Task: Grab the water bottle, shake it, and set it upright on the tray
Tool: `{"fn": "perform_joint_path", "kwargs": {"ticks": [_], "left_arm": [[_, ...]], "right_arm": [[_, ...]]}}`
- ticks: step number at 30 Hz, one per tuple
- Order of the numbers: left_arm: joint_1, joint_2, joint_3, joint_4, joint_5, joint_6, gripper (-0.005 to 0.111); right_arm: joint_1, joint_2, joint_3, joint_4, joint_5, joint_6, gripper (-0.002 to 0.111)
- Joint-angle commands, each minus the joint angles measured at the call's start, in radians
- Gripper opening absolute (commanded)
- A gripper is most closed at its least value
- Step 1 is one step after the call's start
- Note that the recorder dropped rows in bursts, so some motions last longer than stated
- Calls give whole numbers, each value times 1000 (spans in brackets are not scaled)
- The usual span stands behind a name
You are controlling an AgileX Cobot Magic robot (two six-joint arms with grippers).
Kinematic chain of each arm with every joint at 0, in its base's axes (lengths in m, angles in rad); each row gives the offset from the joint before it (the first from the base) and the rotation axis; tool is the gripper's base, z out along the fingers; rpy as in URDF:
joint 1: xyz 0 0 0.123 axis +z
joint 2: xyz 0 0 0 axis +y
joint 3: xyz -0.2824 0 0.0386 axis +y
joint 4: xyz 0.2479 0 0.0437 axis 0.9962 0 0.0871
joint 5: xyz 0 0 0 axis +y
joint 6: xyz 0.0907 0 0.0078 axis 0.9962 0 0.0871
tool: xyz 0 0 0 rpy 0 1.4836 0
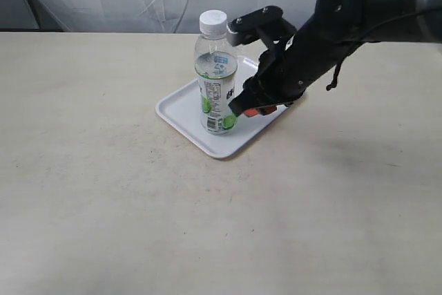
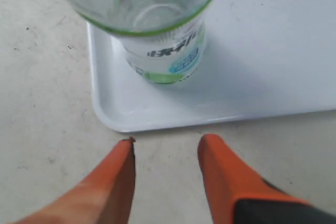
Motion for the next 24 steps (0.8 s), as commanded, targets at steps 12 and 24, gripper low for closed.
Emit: {"fn": "perform_joint_path", "kwargs": {"ticks": [12, 24], "left_arm": [[0, -5, 4, -3, -9, -1, 0], [0, -5, 4, -3, -9, -1, 0]], "right_arm": [[-3, -714, 230, -71, 367, 187, 41], [-3, -1065, 241, 49, 603, 335, 41]]}}
